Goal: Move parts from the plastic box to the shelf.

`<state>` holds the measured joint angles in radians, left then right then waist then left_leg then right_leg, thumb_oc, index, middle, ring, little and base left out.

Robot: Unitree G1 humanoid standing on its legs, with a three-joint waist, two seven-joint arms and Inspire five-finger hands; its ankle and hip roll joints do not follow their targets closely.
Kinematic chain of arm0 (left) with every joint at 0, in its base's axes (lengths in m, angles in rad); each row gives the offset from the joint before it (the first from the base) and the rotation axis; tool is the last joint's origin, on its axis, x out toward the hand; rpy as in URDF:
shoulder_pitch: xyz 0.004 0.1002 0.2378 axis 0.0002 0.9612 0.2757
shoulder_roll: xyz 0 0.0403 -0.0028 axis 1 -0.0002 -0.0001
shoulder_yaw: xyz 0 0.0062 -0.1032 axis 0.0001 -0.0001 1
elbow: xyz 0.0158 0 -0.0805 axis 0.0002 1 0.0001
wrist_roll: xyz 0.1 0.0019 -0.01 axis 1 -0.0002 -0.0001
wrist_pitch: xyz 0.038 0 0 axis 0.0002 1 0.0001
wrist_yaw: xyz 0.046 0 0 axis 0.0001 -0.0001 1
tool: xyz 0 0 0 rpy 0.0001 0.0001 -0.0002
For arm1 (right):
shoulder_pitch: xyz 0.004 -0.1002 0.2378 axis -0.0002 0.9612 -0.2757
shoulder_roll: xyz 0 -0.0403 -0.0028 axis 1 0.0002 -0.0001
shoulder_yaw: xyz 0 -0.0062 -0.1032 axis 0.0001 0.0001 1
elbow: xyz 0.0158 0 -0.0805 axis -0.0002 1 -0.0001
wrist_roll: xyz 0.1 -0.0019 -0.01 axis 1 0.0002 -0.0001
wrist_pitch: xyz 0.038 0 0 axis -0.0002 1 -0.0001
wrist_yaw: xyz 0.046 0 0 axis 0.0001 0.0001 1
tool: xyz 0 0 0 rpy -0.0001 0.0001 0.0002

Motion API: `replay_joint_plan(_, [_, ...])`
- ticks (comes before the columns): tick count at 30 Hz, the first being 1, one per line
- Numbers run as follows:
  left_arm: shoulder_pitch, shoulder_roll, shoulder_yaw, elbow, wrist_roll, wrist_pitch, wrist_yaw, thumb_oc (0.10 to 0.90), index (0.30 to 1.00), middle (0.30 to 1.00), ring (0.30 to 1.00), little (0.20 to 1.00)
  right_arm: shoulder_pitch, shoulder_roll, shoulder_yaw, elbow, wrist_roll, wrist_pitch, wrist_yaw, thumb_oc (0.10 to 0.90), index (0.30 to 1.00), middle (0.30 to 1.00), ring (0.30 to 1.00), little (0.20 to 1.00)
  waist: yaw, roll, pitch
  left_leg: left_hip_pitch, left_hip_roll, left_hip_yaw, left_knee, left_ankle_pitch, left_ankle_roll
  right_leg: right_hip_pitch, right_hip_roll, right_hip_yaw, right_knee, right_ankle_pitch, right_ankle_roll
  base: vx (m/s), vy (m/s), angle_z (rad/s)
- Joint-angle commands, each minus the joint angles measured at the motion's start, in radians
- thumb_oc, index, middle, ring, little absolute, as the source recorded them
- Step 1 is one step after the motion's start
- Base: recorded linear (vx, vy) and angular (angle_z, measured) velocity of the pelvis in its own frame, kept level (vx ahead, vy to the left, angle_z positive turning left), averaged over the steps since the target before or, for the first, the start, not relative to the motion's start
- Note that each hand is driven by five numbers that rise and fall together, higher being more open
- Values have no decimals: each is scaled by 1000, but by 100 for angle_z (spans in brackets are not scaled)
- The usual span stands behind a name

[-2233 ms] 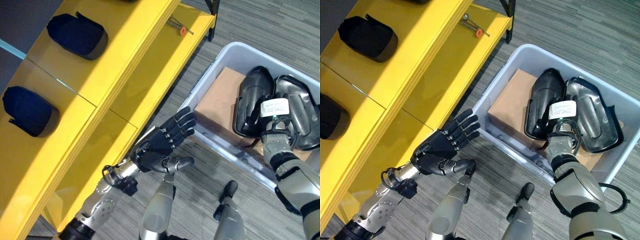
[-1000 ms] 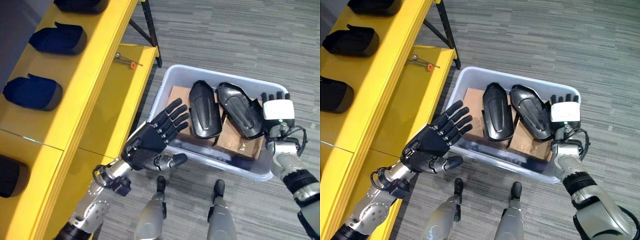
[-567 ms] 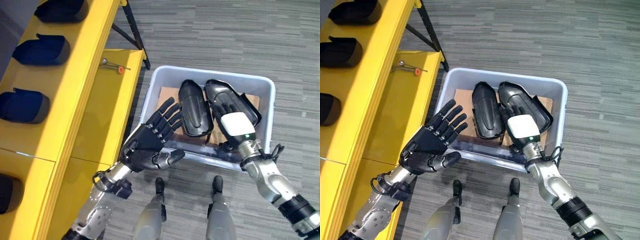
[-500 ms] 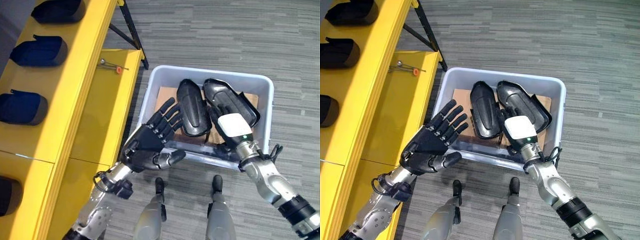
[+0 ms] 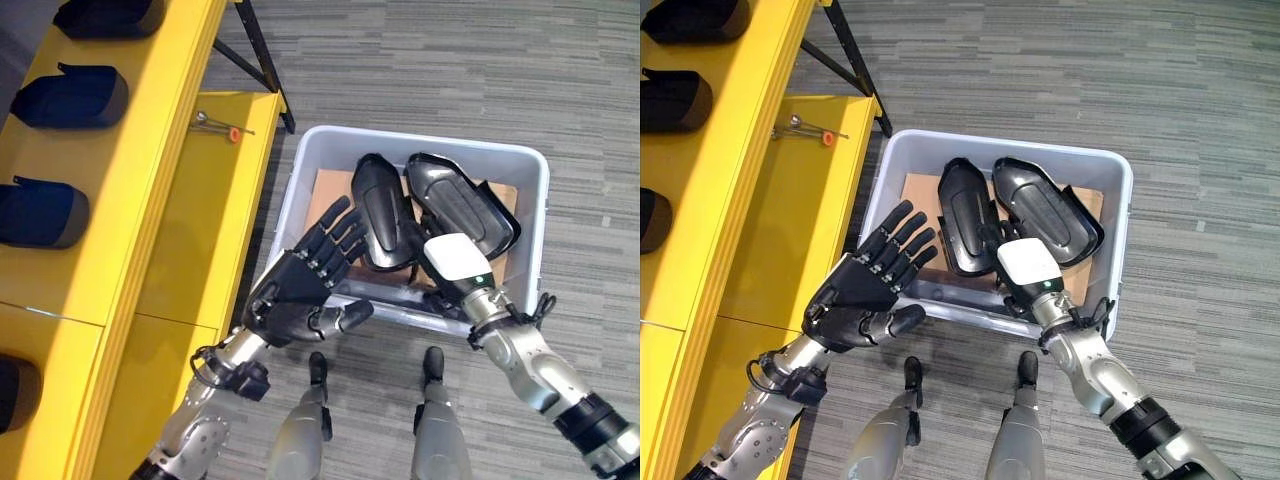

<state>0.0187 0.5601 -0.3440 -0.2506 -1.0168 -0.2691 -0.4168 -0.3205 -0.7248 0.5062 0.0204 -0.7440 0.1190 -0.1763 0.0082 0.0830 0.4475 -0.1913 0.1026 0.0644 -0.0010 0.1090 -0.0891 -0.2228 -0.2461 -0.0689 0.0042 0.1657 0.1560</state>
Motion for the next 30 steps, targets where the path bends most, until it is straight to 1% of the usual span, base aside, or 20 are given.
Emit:
replay_joint_plan(1, [-47,-44,8,-90,-16,-90,6,900,1000,1000,1000,1000,-154,34,25,-39,-57,-25,-112,900,1000,1000,1000,1000,35,-7,-38,-5,-62,4,-34,16,80,6,67,-37,139,-115,-45,-19,30,2])
replay_joint_plan(4, [-53,-46,2,-84,-16,-95,9,900,1000,1000,1000,1000,-182,48,40,-17,-67,-27,-113,900,1000,1000,1000,1000,40,-3,-34,-12,-65,2,-34,17,80,2,66,-41,141,-117,-46,-13,26,2])
replay_joint_plan(6, [-67,-47,-7,-78,-20,-96,13,900,1000,1000,1000,1000,-224,75,65,24,-84,-2,-127,900,1000,1000,1000,1000,55,4,-26,-27,-71,-3,-34,23,82,-9,62,-48,147,-115,-47,-19,33,14])
replay_joint_plan(7, [-68,-50,-11,-77,-18,-98,14,900,1000,1000,1000,1000,-237,91,72,51,-89,-4,-146,900,1000,1000,1000,1000,59,6,-21,-32,-73,-6,-34,24,83,-13,62,-51,149,-115,-47,-17,24,8])
replay_joint_plan(11, [-76,-51,-14,-74,-19,-97,16,900,1000,1000,1000,1000,-259,104,79,75,-99,10,-152,900,1000,1000,1000,1000,64,8,-17,-40,-76,-7,-30,24,84,-19,59,-56,153,-116,-48,-7,9,4])
replay_joint_plan(12, [-79,-51,-19,-77,-19,-97,15,900,1000,1000,1000,1000,-275,123,82,114,-104,31,-164,900,1000,1000,1000,1000,75,12,-11,-48,-80,-12,-29,26,86,-22,55,-62,154,-114,-48,0,0,0])
replay_joint_plan(14, [-81,-52,-21,-77,-18,-97,18,900,1000,1000,1000,1000,-287,132,90,131,-97,48,-170,900,1000,1000,1000,1000,78,13,-9,-53,-82,-14,-26,27,86,-25,54,-66,157,-114,-47,1,2,2])
replay_joint_plan(18, [-91,-60,-31,-70,-21,-89,11,900,1000,1000,1000,1000,-324,170,106,215,-109,80,-173,900,1000,1000,1000,1000,92,24,1,-67,-88,-16,-11,23,88,-35,45,-76,171,-117,-48,18,29,11])
replay_joint_plan(20, [-99,-63,-33,-63,-20,-82,8,900,1000,1000,1000,1000,-339,183,113,247,-108,120,-167,900,1000,1000,1000,1000,98,29,6,-74,-92,-18,-6,23,90,-41,41,-80,181,-119,-49,22,16,11])
replay_joint_plan(21, [-104,-69,-33,-59,-22,-77,2,900,1000,1000,1000,1000,-347,192,113,282,-98,169,-179,900,1000,1000,1000,1000,103,33,10,-78,-94,-19,-6,25,90,-45,39,-83,186,-119,-50,0,0,0])
replay_joint_plan(22, [-106,-71,-32,-59,-19,-74,3,900,1000,1000,1000,1000,-351,198,113,301,-88,188,-188,900,1000,1000,1000,1000,105,35,11,-79,-94,-20,-7,26,90,-46,39,-84,186,-119,-50,10,12,3])
replay_joint_plan(23, [-110,-78,-37,-60,-17,-73,8,900,1000,1000,1000,1000,-357,221,103,365,-55,243,-242,900,1000,1000,1000,1000,111,41,19,-84,-96,-24,-9,27,91,-52,36,-88,194,-121,-49,9,0,5])
replay_joint_plan(24, [-103,-86,-36,-62,-7,-70,2,900,1000,1000,1000,1000,-346,243,90,406,-16,293,-230,900,1000,1000,1000,1000,117,46,29,-91,-98,-30,-6,29,93,-59,36,-92,205,-123,-51,11,-8,4])
replay_joint_plan(28, [-111,-94,-42,-59,-3,-63,0,900,1000,1000,1000,1000,-348,271,95,447,-11,314,-224,900,1000,1000,1000,1000,122,50,36,-100,-99,-30,-5,30,94,-68,34,-97,211,-123,-51,2,-12,10])
replay_joint_plan(30, [-125,-100,-48,-55,0,-53,1,900,1000,1000,1000,1000,-366,283,100,508,9,327,-224,900,1000,1000,1000,1000,127,55,41,-107,-101,-32,0,31,94,-74,34,-100,216,-123,-52,-4,-10,3])
